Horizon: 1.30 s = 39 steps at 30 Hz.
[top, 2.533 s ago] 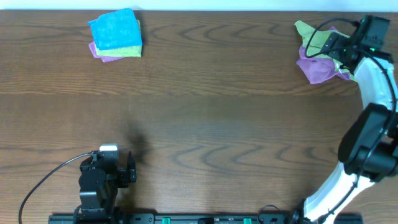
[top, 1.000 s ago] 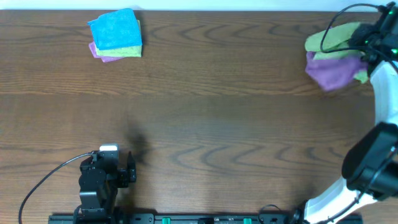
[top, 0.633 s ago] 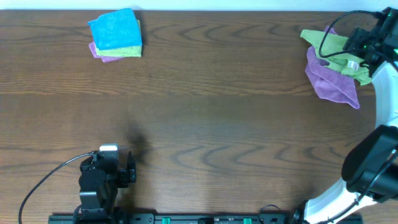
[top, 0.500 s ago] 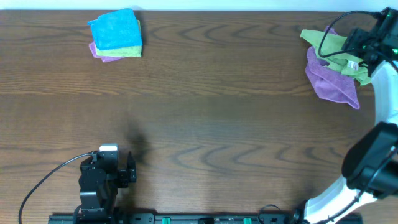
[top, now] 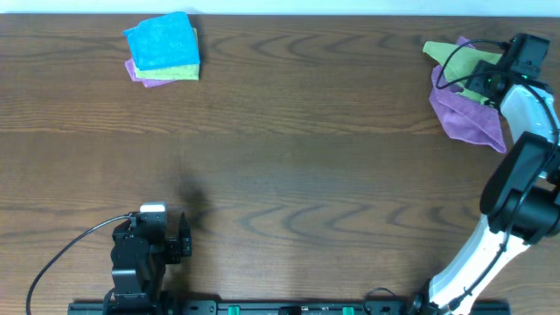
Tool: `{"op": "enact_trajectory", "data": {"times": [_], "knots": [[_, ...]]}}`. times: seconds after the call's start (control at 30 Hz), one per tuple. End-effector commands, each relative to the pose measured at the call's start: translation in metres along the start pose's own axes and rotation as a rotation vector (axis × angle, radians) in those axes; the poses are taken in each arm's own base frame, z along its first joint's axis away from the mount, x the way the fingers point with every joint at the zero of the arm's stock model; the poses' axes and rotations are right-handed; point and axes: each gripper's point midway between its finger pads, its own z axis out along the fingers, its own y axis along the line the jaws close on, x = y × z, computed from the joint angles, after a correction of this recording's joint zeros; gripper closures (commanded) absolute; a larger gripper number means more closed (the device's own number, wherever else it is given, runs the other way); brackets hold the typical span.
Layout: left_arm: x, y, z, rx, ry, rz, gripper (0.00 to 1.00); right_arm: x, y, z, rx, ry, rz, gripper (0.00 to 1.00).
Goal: Fold the cloth
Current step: 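Pinch a corner of the lime-green cloth with the right gripper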
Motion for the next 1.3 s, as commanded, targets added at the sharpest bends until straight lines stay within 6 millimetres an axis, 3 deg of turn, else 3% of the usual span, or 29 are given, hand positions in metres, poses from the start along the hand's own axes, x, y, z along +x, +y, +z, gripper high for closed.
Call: {"op": "enact_trajectory", "data": {"times": [0.0,0.13,0.23,0.27,0.33,0.37,0.5,0.57,0.63,0.73,0.83,0.87,0.93,1.03,1.1,1.27], "knots": [[0.004,0.002,0.001,-0.013,0.012,-0.010,0.05,0.004,-0.020,0.009,0.048,0.010,0.042,0.36],[0.004,0.002,0.001,-0.013,0.012,-0.010,0.04,0.013,-0.029,0.018,0.059,0.032,0.060,0.39],[0.004,0.002,0.001,-0.013,0.012,-0.010,0.04,0.014,-0.029,0.019,0.060,0.036,0.060,0.49],[0.004,0.002,0.001,-0.013,0.012,-0.010,0.05,0.014,-0.029,0.019,0.060,0.036,0.060,0.55],[0.004,0.002,0.001,-0.013,0.012,-0.010,0.05,0.016,-0.029,0.019,0.061,0.043,0.059,0.91],[0.004,0.002,0.001,-0.013,0.012,-0.010,0.05,0.017,-0.029,0.019,0.062,0.047,0.058,0.99],[0.004,0.002,0.001,-0.013,0.012,-0.010,0.05,0.001,-0.025,-0.007,0.056,0.023,0.034,0.99],[0.004,0.002,0.001,-0.013,0.012,-0.010,0.05,-0.015,-0.021,-0.031,0.048,-0.013,0.013,0.99],[0.004,0.002,0.001,-0.013,0.012,-0.010,0.05,-0.036,-0.012,-0.070,0.034,-0.065,-0.027,0.99],[0.004,0.002,0.001,-0.013,0.012,-0.010,0.05,-0.065,0.004,-0.148,0.005,-0.165,-0.095,0.99],[0.004,0.002,0.001,-0.013,0.012,-0.010,0.05,-0.076,0.019,-0.222,-0.030,-0.249,-0.134,0.99],[0.004,0.002,0.001,-0.013,0.012,-0.010,0.04,-0.074,0.026,-0.251,-0.048,-0.267,-0.150,0.99],[0.004,0.002,0.001,-0.013,0.012,-0.010,0.05,-0.064,0.035,-0.290,-0.075,-0.280,-0.181,0.99],[0.004,0.002,0.001,-0.013,0.012,-0.010,0.05,-0.049,0.051,-0.336,-0.128,-0.306,-0.227,0.99],[0.004,0.002,0.001,-0.013,0.012,-0.010,0.05,-0.029,0.062,-0.365,-0.171,-0.296,-0.264,0.99],[0.004,0.002,0.001,-0.013,0.012,-0.010,0.05,0.047,0.090,-0.402,-0.307,-0.128,-0.407,0.99]]}}
